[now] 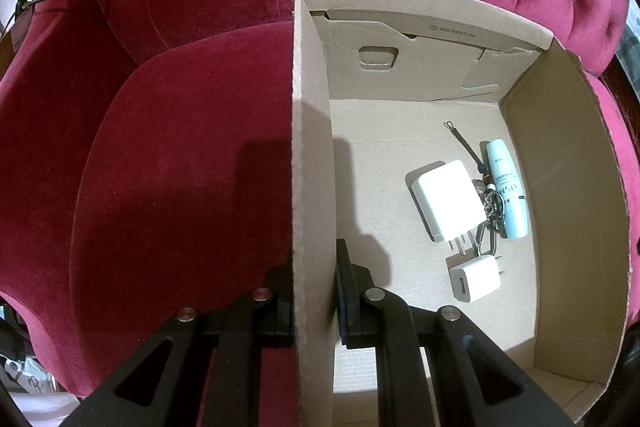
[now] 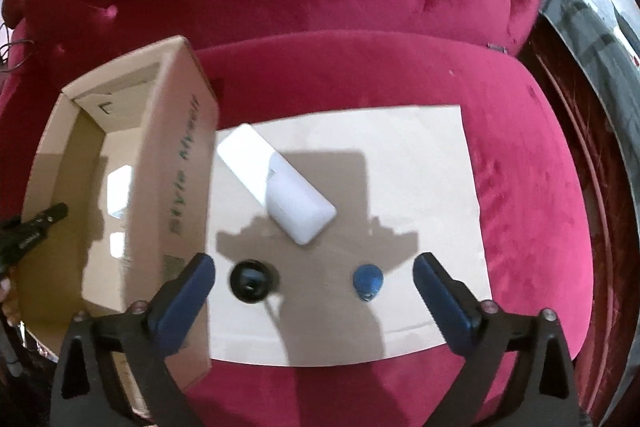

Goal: Organize rigid objects
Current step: 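Withdraw the right gripper from the box toward the blue round tag on the paper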

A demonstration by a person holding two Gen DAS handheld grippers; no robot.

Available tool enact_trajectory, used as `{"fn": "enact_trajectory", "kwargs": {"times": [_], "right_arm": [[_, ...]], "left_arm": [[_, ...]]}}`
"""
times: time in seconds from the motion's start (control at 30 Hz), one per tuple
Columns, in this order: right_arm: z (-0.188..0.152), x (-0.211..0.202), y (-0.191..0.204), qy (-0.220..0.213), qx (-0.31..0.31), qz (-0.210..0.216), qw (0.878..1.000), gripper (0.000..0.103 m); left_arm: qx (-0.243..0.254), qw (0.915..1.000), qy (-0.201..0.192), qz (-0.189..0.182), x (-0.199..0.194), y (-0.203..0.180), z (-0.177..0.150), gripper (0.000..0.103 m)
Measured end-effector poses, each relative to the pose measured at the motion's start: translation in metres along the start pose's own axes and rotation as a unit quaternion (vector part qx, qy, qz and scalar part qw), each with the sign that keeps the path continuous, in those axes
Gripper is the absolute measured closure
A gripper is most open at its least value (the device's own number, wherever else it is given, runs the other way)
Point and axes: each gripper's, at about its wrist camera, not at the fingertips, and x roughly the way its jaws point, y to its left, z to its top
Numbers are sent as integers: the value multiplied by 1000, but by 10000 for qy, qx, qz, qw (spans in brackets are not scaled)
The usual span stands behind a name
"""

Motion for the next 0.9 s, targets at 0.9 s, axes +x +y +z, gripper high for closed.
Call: {"fn": "enact_trajectory", "kwargs": {"times": [0.9], "right_arm": [[-28, 91, -52, 525, 168, -428, 9976, 0]], "left_arm": [[16, 10000, -2, 13, 0, 0, 0, 89]]}}
